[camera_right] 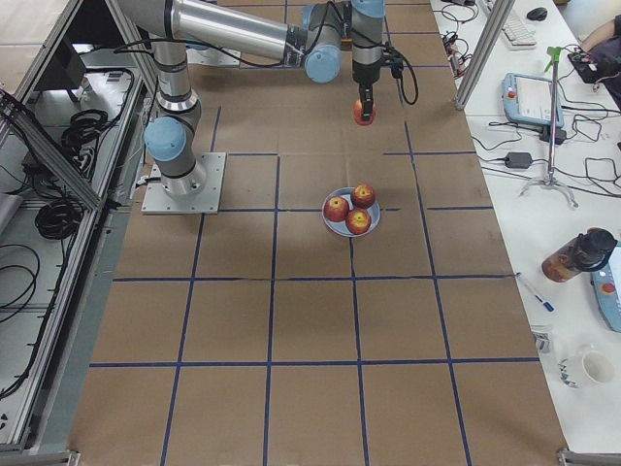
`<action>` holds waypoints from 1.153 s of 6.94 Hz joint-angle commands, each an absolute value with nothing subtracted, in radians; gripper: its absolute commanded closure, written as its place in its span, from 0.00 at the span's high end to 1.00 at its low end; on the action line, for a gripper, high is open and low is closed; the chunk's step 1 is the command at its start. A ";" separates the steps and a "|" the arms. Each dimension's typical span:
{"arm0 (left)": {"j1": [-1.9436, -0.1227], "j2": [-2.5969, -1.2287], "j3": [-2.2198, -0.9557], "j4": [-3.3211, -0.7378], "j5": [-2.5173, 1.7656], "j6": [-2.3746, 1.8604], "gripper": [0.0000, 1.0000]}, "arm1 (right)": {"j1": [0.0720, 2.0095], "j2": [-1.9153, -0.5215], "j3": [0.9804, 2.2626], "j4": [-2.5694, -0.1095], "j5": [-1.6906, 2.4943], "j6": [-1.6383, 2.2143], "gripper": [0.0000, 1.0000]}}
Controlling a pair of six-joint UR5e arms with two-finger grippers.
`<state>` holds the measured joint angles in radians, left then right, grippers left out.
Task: Transfer apple from basket to plate
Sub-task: 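Carry the apple with the right gripper over the white plate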
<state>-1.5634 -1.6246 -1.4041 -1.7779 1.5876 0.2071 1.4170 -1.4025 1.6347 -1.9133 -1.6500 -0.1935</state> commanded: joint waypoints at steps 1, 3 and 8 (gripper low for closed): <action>-1.565 -1.621 -1.405 -1.779 1.588 0.207 0.99 | 1.196 -1.394 1.673 -1.925 -1.616 -0.494 0.52; -1.565 -1.623 -1.405 -1.781 1.588 0.206 0.99 | 1.105 -1.379 1.791 -2.064 -1.554 -0.601 0.52; -1.565 -1.621 -1.405 -1.784 1.588 0.207 0.99 | 1.091 -1.309 1.873 -2.221 -1.555 -0.640 0.53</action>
